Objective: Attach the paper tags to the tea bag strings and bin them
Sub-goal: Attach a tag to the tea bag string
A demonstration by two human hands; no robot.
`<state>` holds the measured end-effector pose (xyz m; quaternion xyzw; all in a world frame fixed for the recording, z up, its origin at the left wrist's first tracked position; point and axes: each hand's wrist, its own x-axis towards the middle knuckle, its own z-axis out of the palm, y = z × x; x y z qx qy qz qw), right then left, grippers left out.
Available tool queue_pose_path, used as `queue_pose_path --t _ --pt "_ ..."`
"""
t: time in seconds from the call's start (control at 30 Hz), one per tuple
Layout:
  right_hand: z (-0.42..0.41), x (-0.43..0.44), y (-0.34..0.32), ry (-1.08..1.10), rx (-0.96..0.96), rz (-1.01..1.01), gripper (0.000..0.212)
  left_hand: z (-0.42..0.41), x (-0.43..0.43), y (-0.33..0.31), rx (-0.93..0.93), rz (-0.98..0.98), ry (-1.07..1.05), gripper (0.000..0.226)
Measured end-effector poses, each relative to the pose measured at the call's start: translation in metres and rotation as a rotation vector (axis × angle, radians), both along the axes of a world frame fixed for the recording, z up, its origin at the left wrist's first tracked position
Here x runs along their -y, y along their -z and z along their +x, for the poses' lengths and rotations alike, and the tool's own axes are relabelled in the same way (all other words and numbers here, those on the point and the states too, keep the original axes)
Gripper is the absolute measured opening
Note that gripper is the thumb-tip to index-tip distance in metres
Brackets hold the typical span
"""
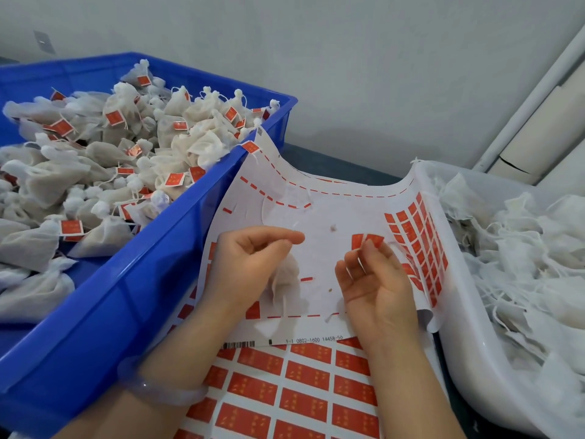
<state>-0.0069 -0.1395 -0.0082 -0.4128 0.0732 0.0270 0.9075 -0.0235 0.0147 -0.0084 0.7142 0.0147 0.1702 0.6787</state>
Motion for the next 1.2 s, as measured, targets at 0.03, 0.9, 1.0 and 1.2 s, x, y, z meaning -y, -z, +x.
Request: queue_pose_path --t 0.03,0.9,1.0,1.2 --pt "-0.002 -0.001 0.000 0.011 -0.010 -0.016 0.012 -0.001 -0.001 -0.001 0.013 -0.005 0.006 0.028" --pt "-0.007 -0.012 0.002 -0.079 -0.060 -0.121 0.019 -0.003 0.004 0.002 -0.100 -0.073 0.298 0.046" --pt "-0.007 -0.013 -0.001 -0.112 -0.008 -0.136 0.009 -0.004 0.004 0.001 -0.077 -0.078 0.324 0.049" --pt "-0.010 -0.016 0.002 -0.136 0.079 -0.367 0.020 -0.006 0.005 0.002 -0.029 -0.065 0.365 0.054"
